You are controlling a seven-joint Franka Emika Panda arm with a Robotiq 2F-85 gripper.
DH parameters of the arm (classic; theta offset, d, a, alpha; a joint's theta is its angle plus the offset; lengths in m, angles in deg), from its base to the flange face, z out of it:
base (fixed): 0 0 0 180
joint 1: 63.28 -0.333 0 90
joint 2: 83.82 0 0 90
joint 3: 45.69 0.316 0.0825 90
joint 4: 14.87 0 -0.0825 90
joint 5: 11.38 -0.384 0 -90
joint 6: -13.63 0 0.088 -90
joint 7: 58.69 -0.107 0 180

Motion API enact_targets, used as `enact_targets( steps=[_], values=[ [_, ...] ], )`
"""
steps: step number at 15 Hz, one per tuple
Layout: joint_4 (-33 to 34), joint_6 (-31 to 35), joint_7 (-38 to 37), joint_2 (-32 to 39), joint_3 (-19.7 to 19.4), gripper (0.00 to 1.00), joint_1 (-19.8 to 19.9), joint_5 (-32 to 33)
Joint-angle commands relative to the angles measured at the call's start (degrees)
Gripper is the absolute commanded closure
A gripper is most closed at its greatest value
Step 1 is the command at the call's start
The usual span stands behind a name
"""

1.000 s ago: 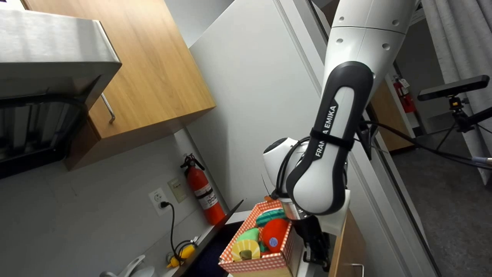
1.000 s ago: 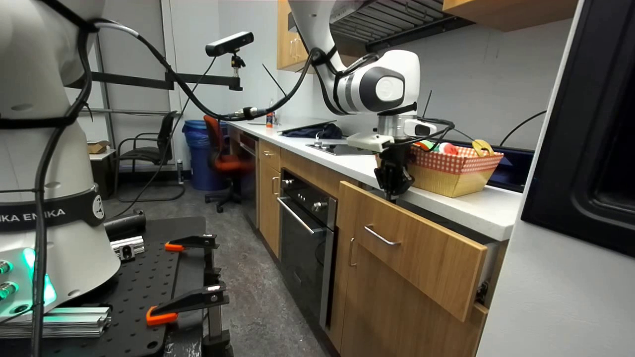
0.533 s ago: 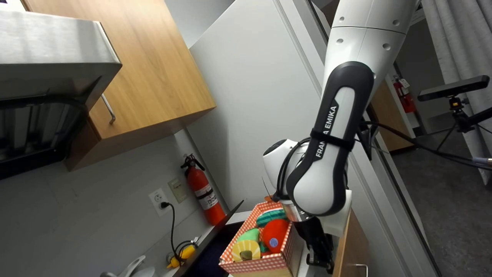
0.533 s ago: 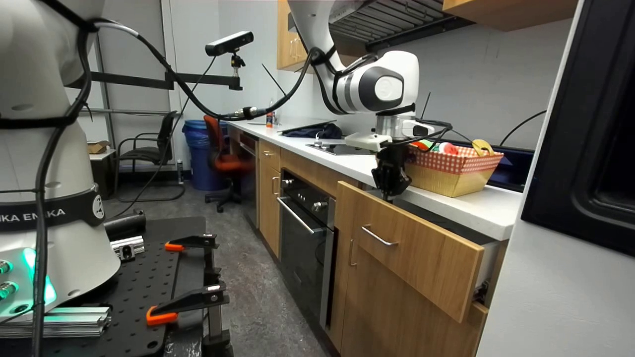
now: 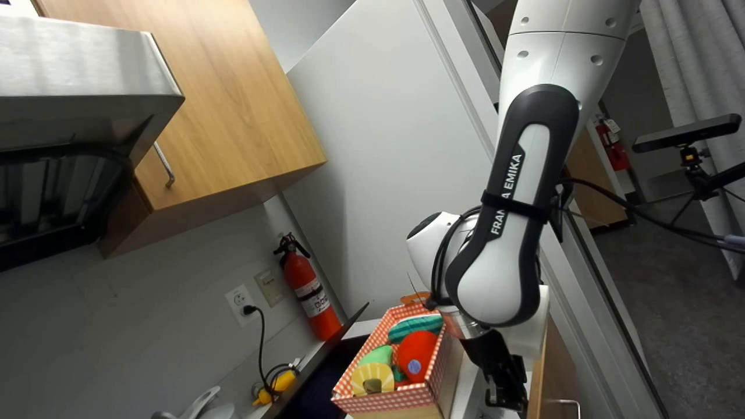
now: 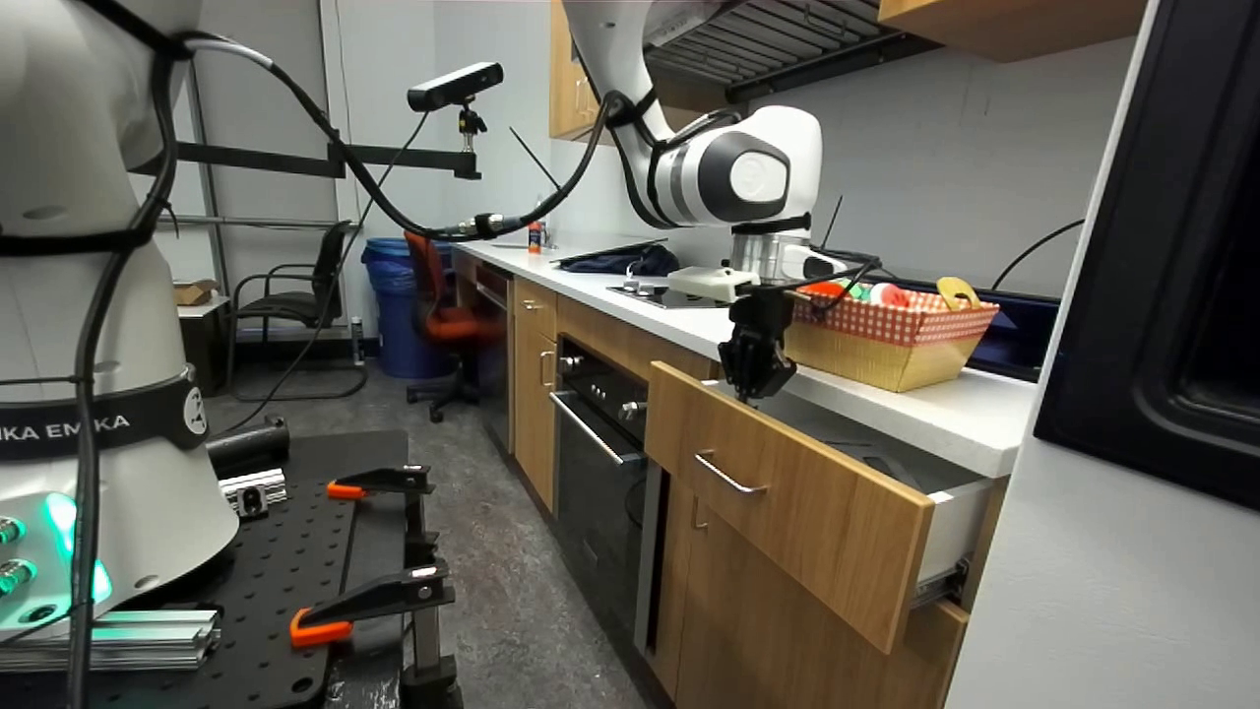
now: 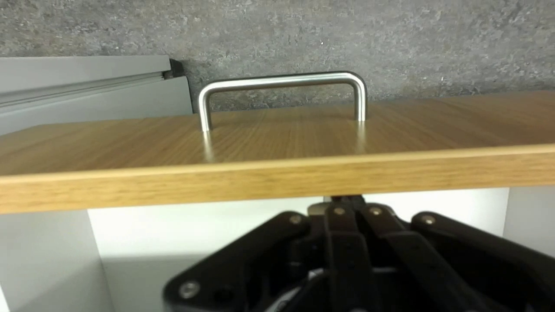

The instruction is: Open the drawer fully, pick up the carton box and put it in the drawer and close the drawer

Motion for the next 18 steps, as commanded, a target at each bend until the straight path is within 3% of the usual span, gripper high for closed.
enact_targets(
  steps=[1,18],
  values=[
    [-4.25,-0.77,-0.52,-3.4,-0.3,1.0,-0.05,-1.06],
    [-20.3,-0.47,-2.74,-14.12,-0.57,1.0,1.12,-3.91]
  ],
)
